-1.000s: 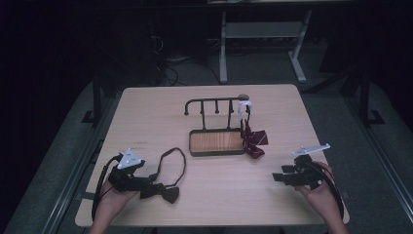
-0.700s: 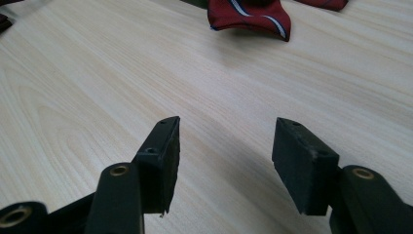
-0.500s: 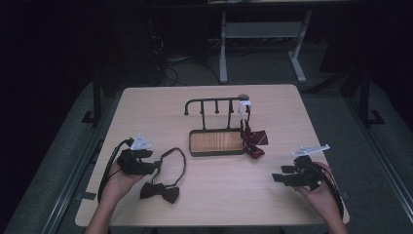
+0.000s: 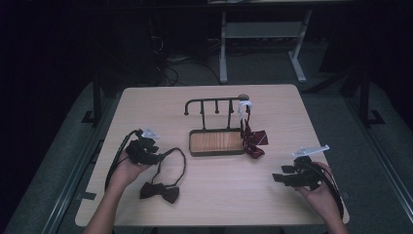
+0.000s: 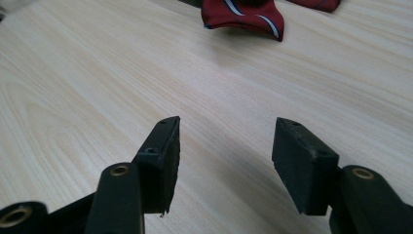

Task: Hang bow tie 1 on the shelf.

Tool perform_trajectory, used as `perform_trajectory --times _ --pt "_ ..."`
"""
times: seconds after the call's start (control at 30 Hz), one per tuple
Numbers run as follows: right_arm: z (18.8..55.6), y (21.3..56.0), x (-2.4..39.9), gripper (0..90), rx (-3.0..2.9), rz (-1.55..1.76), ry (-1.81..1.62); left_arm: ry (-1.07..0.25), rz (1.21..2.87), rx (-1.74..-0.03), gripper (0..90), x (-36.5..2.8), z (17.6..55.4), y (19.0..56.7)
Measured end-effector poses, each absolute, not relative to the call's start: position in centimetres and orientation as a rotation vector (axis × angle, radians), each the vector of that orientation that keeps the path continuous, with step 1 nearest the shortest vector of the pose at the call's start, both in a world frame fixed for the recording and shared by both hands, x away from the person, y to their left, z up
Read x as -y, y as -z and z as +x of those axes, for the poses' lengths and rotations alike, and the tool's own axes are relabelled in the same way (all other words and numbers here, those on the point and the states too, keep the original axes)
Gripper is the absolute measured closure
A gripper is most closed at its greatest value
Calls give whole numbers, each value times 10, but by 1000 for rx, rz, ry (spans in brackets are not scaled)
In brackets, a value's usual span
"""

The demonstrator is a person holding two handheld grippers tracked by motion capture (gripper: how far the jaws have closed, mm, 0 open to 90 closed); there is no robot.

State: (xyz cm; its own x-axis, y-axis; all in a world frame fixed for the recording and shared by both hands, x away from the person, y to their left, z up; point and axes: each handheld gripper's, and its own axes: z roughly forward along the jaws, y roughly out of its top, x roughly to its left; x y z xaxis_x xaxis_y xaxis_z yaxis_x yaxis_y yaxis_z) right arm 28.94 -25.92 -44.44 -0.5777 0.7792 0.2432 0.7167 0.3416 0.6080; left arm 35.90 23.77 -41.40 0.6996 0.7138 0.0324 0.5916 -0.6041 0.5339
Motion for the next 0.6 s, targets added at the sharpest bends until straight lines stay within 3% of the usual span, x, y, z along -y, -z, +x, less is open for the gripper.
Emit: perform_trajectory --times 0.6 --pt "288 443 257 441 -2485 1357 -1053 -267 2482 -1052 640 -229 388 437"
